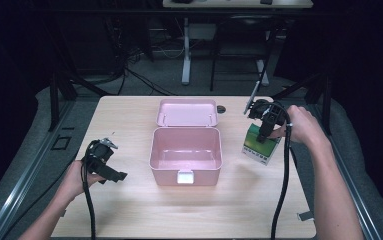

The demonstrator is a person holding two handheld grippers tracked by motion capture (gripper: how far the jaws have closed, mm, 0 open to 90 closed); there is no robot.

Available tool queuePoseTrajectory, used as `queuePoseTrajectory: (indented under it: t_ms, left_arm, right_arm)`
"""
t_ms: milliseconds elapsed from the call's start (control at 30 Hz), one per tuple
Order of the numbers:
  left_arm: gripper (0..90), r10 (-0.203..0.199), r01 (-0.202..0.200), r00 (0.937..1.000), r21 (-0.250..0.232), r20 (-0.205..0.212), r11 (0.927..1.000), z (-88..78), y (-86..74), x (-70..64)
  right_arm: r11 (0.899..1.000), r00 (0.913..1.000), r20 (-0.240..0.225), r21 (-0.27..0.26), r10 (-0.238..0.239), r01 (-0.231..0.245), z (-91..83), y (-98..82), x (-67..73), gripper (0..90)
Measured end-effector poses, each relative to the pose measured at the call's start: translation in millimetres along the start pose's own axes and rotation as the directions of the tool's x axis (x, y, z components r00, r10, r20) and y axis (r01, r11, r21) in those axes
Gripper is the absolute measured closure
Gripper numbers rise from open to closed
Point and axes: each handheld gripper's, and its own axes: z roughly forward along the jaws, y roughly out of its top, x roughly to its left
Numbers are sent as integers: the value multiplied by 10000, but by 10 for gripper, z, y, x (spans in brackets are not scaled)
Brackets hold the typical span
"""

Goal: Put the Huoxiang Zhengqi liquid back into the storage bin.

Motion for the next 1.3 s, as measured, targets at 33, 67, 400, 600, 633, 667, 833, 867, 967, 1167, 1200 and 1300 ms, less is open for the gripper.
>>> queuePoseTrajectory:
  t_ms: [33,67,400,600,633,667,833,867,967,1167,1200,1300]
  left_arm:
    - [17,0,0,10000,10,-7,10000,0,1,0]
    - [17,3,-3,10000,11,-9,10000,-1,1,0]
    - [17,74,-74,10000,-1,6,10000,-1,7,-5]
    - [16,77,-77,10000,4,17,10000,0,7,-3]
    - [16,83,-83,10000,10,24,10000,1,8,-2]
    - [16,83,-83,10000,17,8,10000,3,9,-2]
    - [16,94,-94,9999,22,44,10000,8,12,-4]
    - [16,95,-95,9999,23,39,10000,8,12,-5]
    - [15,84,-84,10000,23,34,10000,8,10,-2]
    - [14,71,-71,10000,22,38,10000,12,8,4]
    - [14,70,-70,10000,23,37,10000,12,9,4]
    - [14,81,-81,10000,35,49,10000,10,8,4]
  right_arm:
    - [9999,9999,12,22,-103,103,-14,5,9,628]
    - [9999,9999,-13,31,-145,145,-26,10,14,628]
    - [9981,9981,18,47,-617,617,-164,77,64,628]
    - [9966,9965,133,43,-823,823,-284,124,95,628]
    - [9966,9965,143,28,-826,826,-305,129,99,629]
    - [9963,9961,177,5,-863,863,-326,133,102,629]
    - [9956,9953,257,-84,-929,931,-428,149,122,628]
    - [9953,9950,267,-98,-958,961,-446,152,124,629]
    - [9948,9944,316,-106,-1008,1011,-505,160,130,629]
    - [9941,9935,385,-151,-1070,1076,-615,183,147,629]
    - [9936,9930,395,-158,-1110,1117,-633,189,150,629]
    - [9930,9924,420,-185,-1156,1164,-680,206,162,629]
